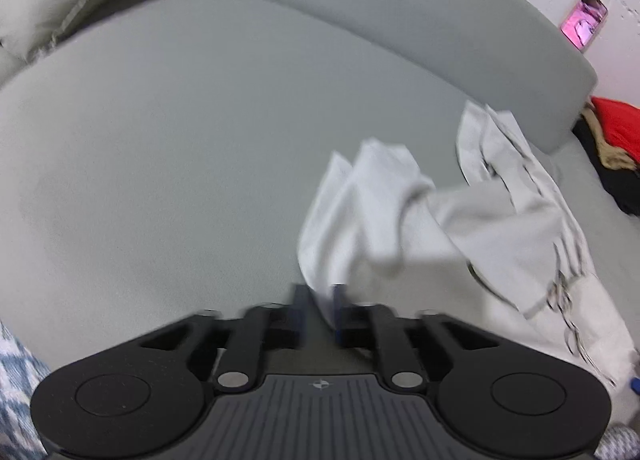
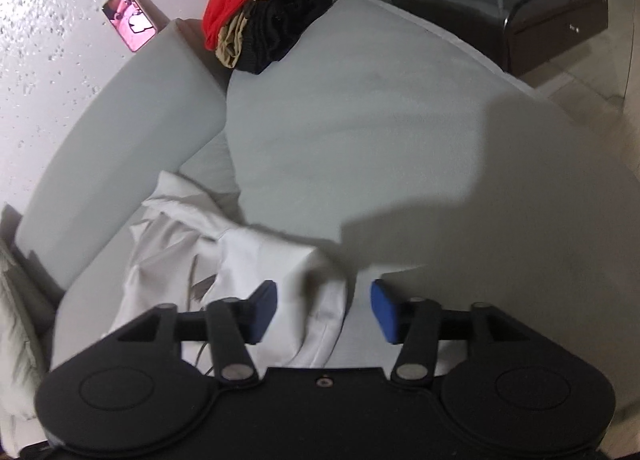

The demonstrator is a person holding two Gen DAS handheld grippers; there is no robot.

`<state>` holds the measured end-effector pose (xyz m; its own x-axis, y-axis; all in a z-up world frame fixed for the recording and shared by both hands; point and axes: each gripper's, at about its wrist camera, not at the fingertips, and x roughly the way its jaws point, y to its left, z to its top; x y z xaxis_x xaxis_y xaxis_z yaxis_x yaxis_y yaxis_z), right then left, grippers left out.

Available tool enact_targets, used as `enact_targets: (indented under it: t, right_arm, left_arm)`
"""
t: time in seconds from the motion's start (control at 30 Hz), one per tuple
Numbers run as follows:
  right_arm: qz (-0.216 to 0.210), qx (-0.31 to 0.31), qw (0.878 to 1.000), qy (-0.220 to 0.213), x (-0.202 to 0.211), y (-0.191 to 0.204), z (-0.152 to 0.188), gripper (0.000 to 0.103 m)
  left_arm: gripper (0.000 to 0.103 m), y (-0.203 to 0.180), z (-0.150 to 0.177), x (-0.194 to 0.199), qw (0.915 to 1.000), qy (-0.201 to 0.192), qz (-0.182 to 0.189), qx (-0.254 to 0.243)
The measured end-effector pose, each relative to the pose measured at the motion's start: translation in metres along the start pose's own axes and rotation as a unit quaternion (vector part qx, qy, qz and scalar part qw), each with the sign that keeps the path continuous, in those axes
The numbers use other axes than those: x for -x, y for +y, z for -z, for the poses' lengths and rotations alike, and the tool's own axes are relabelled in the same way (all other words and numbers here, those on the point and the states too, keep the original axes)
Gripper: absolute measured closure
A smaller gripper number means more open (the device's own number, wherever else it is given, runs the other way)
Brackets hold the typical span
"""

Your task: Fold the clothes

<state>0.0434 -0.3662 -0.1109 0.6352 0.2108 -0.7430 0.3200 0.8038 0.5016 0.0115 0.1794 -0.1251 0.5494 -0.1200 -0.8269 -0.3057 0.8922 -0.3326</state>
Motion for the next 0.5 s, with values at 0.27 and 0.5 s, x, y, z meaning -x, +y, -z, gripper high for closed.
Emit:
enact_targets:
  t: [0.27,0.5]
  right_arm:
    - [-0.078,-0.060,0.993,0.069,0.002,-0.021,0.009,0.052]
    - [-0.081,-0.057,0.992,0.073,-0.002,-0.021,0.012,0.052]
  left_arm:
    - [0.050,-0.010,0.003,-0.004,0.9994,0.030,0.014,0.009]
    - [0.042,0.009,0.000,-0.016,0.9917,0.051,0.060,0.102]
